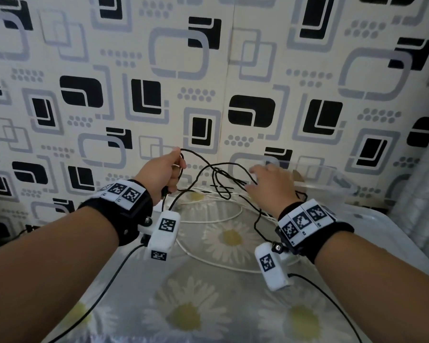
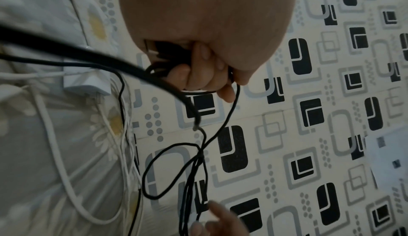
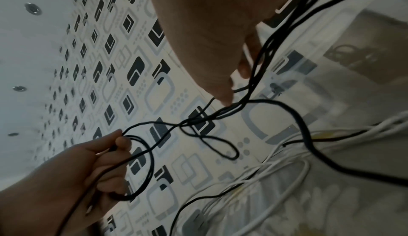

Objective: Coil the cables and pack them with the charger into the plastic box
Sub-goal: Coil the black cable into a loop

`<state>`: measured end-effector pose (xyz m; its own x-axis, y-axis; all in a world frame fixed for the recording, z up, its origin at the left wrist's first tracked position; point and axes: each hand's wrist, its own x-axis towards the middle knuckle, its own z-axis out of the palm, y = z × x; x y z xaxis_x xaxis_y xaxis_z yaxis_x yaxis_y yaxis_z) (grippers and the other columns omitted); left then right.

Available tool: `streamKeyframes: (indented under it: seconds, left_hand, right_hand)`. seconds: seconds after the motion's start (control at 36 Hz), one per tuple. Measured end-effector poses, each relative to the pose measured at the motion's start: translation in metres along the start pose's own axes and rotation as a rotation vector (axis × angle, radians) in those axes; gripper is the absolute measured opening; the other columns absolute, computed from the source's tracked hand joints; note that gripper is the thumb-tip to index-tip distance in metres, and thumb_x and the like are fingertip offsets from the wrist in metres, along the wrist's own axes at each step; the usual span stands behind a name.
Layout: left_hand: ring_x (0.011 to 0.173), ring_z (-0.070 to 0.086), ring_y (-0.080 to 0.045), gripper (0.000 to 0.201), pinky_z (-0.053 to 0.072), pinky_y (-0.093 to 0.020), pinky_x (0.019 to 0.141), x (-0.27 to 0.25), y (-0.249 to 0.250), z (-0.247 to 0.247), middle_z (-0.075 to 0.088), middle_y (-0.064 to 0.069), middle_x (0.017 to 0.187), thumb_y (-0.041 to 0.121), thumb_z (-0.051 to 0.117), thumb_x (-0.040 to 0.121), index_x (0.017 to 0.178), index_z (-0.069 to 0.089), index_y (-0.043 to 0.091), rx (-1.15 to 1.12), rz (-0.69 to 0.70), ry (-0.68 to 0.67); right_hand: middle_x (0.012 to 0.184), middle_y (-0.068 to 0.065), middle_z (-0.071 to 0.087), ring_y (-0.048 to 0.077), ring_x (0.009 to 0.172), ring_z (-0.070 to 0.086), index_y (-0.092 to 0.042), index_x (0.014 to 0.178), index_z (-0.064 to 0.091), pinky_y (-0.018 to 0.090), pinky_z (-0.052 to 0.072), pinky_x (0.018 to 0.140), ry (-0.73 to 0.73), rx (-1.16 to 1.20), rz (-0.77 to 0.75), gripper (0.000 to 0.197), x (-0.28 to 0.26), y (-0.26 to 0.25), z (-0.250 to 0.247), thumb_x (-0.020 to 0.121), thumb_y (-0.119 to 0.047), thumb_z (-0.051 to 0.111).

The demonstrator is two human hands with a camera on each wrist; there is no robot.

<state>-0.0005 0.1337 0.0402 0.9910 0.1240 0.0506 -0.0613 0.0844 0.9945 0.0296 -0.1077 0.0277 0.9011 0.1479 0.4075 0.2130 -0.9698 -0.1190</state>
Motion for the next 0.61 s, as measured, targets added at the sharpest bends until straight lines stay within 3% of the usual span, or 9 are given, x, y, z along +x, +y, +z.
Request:
streamKeyframes:
  seconds: [0.08, 0.17, 0.25, 0.31, 0.39, 0.42, 0.5, 0.61]
  left_hand:
    - [0.042, 0.019, -0.011, 0.046, 0.021, -0.023, 0.042, 0.0, 0.002, 0.001, 0.024, 0.007, 0.049, 0.045, 0.04, 0.101, 0.069, 0.051, 0.015, 0.011, 0.005, -0.009]
    - [0.042, 0.018, -0.011, 0.045, 0.021, -0.023, 0.043, -0.002, 0.003, 0.004, 0.024, 0.007, 0.049, 0.045, 0.04, 0.102, 0.07, 0.051, 0.015, 0.018, 0.012, -0.026]
    - [0.043, 0.018, -0.012, 0.045, 0.02, -0.024, 0.044, -0.003, 0.005, 0.008, 0.023, 0.007, 0.05, 0.045, 0.039, 0.102, 0.071, 0.051, 0.015, 0.023, 0.031, -0.045]
    - [0.042, 0.017, -0.011, 0.045, 0.02, -0.023, 0.043, -0.005, 0.007, 0.01, 0.022, 0.007, 0.05, 0.045, 0.039, 0.102, 0.07, 0.051, 0.015, 0.019, 0.034, -0.056]
    - [0.042, 0.017, -0.011, 0.045, 0.021, -0.022, 0.042, -0.007, 0.01, 0.012, 0.022, 0.008, 0.049, 0.045, 0.038, 0.102, 0.071, 0.049, 0.015, 0.014, 0.038, -0.076]
    - [0.042, 0.017, -0.011, 0.045, 0.02, -0.022, 0.042, -0.008, 0.012, 0.011, 0.023, 0.008, 0.049, 0.045, 0.038, 0.102, 0.07, 0.049, 0.015, 0.014, 0.041, -0.083]
    - [0.042, 0.016, -0.011, 0.046, 0.019, -0.022, 0.042, -0.012, 0.017, 0.011, 0.02, 0.007, 0.049, 0.046, 0.037, 0.102, 0.07, 0.049, 0.016, 0.001, 0.057, -0.118]
    - [0.041, 0.015, -0.009, 0.045, 0.019, -0.021, 0.042, -0.018, 0.027, 0.013, 0.019, 0.008, 0.05, 0.046, 0.036, 0.102, 0.071, 0.049, 0.016, -0.031, 0.066, -0.191]
  right_hand:
    - [0.108, -0.001, 0.057, 0.022, 0.104, 0.053, -0.023, 0.117, 0.056, 0.036, 0.044, 0.093, 0.073, 0.354, -0.187, 0.024, -0.007, -0.019, -0.007, 0.094, -0.021, 0.054]
    - [0.091, -0.002, 0.061, 0.024, 0.084, 0.062, -0.032, 0.12, 0.057, 0.043, 0.055, 0.081, -0.208, 0.666, -0.33, 0.027, -0.021, -0.041, -0.018, 0.097, -0.018, 0.05]
    - [0.102, -0.003, 0.064, 0.016, 0.087, 0.067, -0.041, 0.135, 0.046, 0.033, 0.053, 0.085, -0.503, 0.64, -0.462, 0.04, -0.031, -0.06, -0.019, 0.099, -0.024, 0.05]
    - [0.112, -0.003, 0.066, 0.014, 0.087, 0.069, -0.036, 0.136, 0.047, 0.023, 0.049, 0.088, -0.597, 0.588, -0.514, 0.039, -0.035, -0.07, -0.013, 0.099, -0.024, 0.051]
    - [0.119, -0.01, 0.062, 0.016, 0.088, 0.07, -0.026, 0.131, 0.056, 0.001, 0.042, 0.073, -0.642, 0.563, -0.507, 0.033, -0.039, -0.077, -0.004, 0.099, -0.025, 0.053]
    - [0.122, -0.011, 0.062, 0.017, 0.088, 0.071, -0.024, 0.13, 0.057, 0.001, 0.042, 0.073, -0.639, 0.594, -0.484, 0.032, -0.039, -0.077, -0.002, 0.098, -0.024, 0.054]
    - [0.13, -0.003, 0.06, 0.023, 0.089, 0.07, -0.022, 0.137, 0.048, 0.015, 0.05, 0.083, -0.656, 0.762, -0.408, 0.043, -0.037, -0.077, -0.001, 0.096, -0.017, 0.058]
    - [0.137, -0.002, 0.053, 0.016, 0.094, 0.068, -0.02, 0.144, 0.038, 0.008, 0.047, 0.074, -0.648, 0.775, -0.365, 0.053, -0.033, -0.075, -0.003, 0.095, -0.024, 0.058]
